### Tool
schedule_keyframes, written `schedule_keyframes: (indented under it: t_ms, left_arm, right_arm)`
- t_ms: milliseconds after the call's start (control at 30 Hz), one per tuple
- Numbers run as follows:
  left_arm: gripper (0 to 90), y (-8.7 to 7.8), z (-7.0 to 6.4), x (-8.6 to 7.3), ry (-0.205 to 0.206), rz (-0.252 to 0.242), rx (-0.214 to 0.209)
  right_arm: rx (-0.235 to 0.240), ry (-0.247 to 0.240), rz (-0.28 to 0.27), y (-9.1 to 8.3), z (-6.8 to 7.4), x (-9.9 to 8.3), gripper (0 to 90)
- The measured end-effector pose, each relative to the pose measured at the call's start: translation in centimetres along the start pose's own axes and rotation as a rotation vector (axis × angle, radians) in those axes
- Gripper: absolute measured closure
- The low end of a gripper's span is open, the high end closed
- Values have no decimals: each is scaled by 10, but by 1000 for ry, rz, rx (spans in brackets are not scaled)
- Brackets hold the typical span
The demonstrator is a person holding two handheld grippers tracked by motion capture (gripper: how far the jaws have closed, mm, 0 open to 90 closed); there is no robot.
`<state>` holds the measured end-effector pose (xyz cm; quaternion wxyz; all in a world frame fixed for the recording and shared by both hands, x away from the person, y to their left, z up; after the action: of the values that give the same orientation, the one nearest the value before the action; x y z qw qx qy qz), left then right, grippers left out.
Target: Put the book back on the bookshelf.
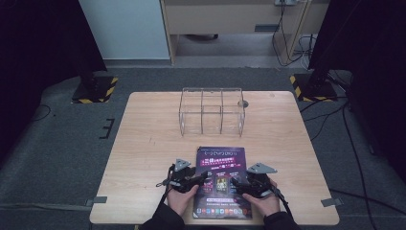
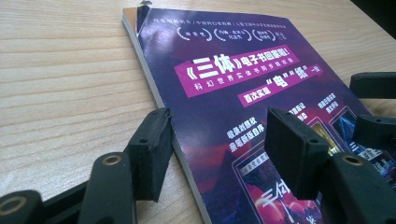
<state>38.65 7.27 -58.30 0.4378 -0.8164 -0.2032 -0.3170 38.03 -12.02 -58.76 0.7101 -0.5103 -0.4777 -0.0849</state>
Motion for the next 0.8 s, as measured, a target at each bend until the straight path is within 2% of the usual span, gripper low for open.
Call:
schedule_keyframes:
  t_ms: [267,433,467,500,533,567,600,667,700,733,800]
  left_arm:
    - [427,-2,-1,1,-16,-20,0]
    - [444,-9,-6,7,-46,-57,-63]
    - [446,-10,-7,7,-43,-63,-69]
    - [446,-12,-10,8,-36,-74,-94]
    - [446,-12,-10,8,-36,-74,-94]
    - [446,-13,-14,9,-47,-83,-135]
    - [447,-13,-14,9,-47,-83,-135]
    - [450,-14,-18,9,-54,-86,-191]
    - [450,-13,-24,7,-40,-75,-225]
    - [447,-13,-24,7,-40,-75,-225]
    - [435,-9,-27,4,-2,-57,-222]
  right_arm:
    - [1,12,-4,0,0,0,265]
    - [19,34,-15,-1,-1,0,268]
    - [24,44,-17,-1,-1,0,269]
    - [26,46,-21,-1,-2,0,269]
    - [31,46,-22,-1,-2,0,270]
    - [34,48,-24,-1,-3,0,270]
    - [34,48,-24,-1,-3,0,270]
    - [45,64,-28,-2,-3,0,272]
    - [50,69,-30,-2,-4,0,273]
    - [50,69,-30,-2,-4,0,273]
    - [52,67,-30,-2,-4,0,273]
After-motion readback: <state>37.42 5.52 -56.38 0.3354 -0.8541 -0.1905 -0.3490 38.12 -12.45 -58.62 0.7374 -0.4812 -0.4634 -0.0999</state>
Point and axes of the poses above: each handheld gripper's, and its own axes: y roughly forward along the jaws, x roughly out of its top, z roughly to its left, the point moved 8 cm from there along y, roughly forward along the jaws, and after that the axes turned 7 degrees about -y, right-handed, at the moved point
